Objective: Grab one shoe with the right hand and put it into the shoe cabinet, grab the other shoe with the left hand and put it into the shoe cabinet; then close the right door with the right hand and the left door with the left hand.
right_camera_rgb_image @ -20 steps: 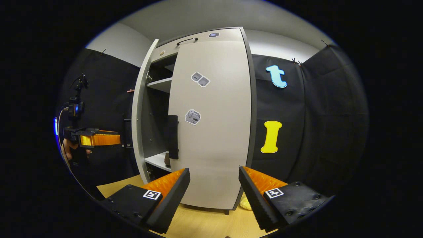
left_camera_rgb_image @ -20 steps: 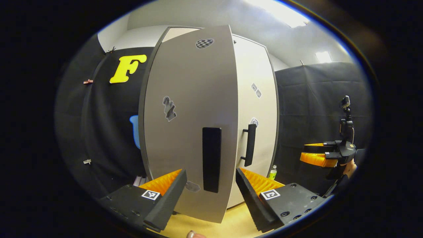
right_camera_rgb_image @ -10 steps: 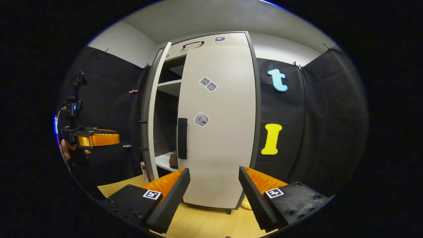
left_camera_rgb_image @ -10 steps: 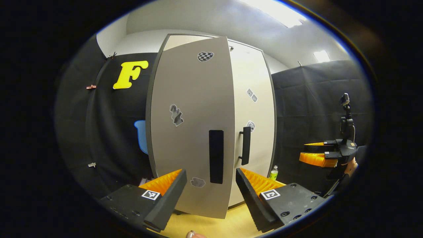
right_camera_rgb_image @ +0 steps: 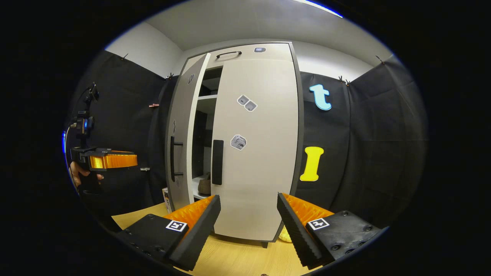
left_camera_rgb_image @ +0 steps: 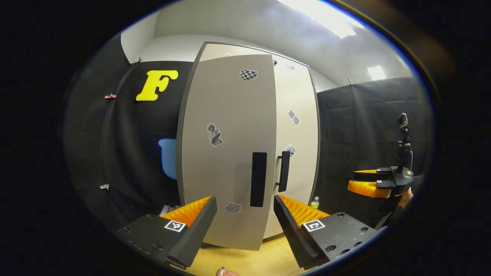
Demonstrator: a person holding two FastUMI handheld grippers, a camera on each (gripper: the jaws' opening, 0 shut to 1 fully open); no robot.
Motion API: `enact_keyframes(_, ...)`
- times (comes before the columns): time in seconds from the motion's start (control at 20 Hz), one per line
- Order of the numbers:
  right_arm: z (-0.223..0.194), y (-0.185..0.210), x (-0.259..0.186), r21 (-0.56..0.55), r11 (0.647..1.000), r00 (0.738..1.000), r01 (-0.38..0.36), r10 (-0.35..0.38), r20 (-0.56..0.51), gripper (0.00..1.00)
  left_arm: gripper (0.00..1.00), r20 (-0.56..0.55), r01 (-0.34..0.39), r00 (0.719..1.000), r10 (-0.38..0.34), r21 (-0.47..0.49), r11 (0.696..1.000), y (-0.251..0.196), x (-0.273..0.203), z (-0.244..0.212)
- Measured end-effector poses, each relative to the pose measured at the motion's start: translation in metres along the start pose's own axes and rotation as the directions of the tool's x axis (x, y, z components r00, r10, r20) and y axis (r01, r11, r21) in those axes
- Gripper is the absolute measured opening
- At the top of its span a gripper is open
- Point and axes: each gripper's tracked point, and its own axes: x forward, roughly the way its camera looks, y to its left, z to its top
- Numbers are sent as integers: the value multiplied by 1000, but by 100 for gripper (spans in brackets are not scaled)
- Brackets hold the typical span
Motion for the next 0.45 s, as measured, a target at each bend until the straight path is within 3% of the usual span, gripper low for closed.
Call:
enact_keyframes(0.25, 1, 8, -7, -6, 1000, 1000, 2, -2, 0, 98, 95, -13, -6, 1000, 7, 18, 1000, -1, -9, 0)
enact_keyframes(0.45, 0, 8, -10, -15, 1000, 1000, 8, -8, -6, 98, 95, -15, 1, 1000, -2, -19, 1000, 1, -9, -2)
